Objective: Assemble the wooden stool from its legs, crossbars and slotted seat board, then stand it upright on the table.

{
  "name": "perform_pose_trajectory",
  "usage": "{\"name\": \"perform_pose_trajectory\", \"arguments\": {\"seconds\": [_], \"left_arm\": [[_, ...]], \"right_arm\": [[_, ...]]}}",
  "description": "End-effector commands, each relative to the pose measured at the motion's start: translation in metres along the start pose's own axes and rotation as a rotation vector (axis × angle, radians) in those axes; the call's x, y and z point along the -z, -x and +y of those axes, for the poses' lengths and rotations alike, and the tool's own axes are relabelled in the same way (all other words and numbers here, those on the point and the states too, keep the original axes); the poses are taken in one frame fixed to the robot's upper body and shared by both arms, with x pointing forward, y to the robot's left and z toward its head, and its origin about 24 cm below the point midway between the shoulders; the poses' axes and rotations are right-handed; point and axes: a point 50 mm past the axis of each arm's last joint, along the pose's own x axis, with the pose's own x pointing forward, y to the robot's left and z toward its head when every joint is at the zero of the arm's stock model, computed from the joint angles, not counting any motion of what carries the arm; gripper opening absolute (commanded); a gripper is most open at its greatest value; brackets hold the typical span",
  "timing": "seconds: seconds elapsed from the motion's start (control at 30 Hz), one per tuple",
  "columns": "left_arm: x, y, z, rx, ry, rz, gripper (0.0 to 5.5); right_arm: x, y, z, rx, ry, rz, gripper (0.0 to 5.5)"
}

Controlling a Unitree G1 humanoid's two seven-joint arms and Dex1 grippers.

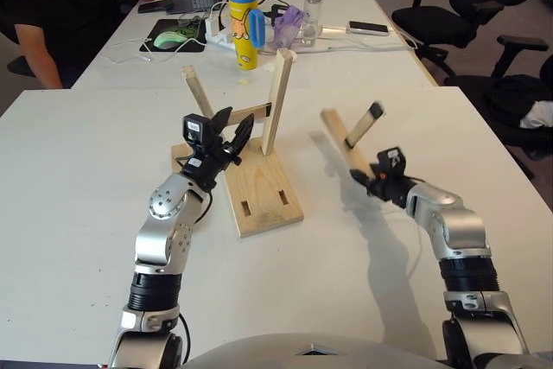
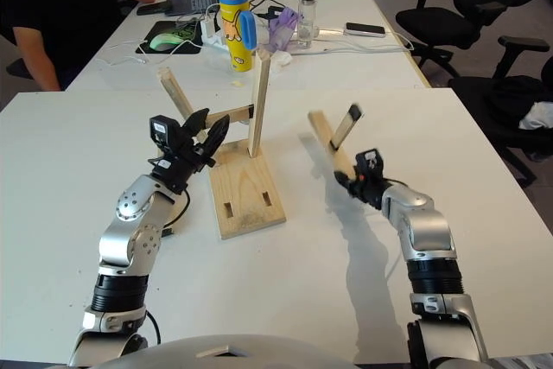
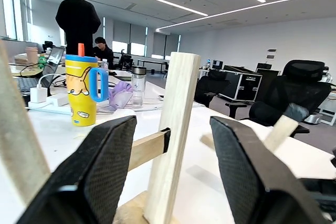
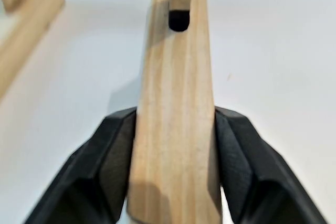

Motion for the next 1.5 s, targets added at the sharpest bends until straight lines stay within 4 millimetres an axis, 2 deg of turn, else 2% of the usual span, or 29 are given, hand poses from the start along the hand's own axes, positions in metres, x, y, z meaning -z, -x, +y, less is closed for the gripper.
{"name": "perform_pose_trajectory", "arguments": {"seconds": [0.03,0.1,0.17,0.23,0.37,0.5,0.6,0.73,0.83,1.07,1.23,1.5], "left_arm": [[-0.018,-0.005,-0.004,0.131,0.053,0.005,2.59],[-0.024,-0.006,-0.004,0.187,0.119,0.009,2.59],[-0.030,-0.005,-0.002,0.216,0.153,0.006,2.59],[-0.033,-0.004,0.000,0.248,0.176,0.021,2.59],[-0.045,0.002,-0.004,0.366,0.404,-0.016,3.11],[-0.053,0.005,-0.007,0.479,0.497,0.022,3.75],[-0.053,0.006,-0.007,0.515,0.546,0.061,4.18],[-0.062,0.007,-0.011,0.606,0.668,0.047,4.68],[-0.071,0.007,-0.008,0.630,0.704,0.031,4.68],[-0.076,0.007,-0.010,0.666,0.686,0.078,4.68],[-0.072,0.011,-0.015,0.696,0.671,0.132,3.95],[-0.070,0.014,-0.016,0.726,0.664,0.185,2.72]], "right_arm": [[-0.083,0.009,0.025,-0.199,-0.065,-0.419,2.08],[-0.100,0.018,0.043,-0.382,-0.146,-0.474,2.08],[-0.108,0.028,0.056,-0.540,-0.198,-0.477,2.08],[-0.110,0.038,0.064,-0.685,-0.253,-0.428,2.08],[-0.100,0.049,0.076,-0.892,-0.265,-0.257,2.07],[-0.087,0.053,0.075,-0.990,-0.280,-0.121,2.07],[-0.085,0.053,0.072,-1.025,-0.288,-0.091,2.07],[-0.083,0.056,0.073,-1.108,-0.286,-0.035,2.07],[-0.080,0.058,0.073,-1.151,-0.273,0.007,2.07],[-0.073,0.064,0.066,-1.187,-0.302,0.047,2.07],[-0.073,0.067,0.064,-1.227,-0.341,0.067,2.07],[-0.064,0.072,0.060,-1.224,-0.364,0.110,2.07]]}}
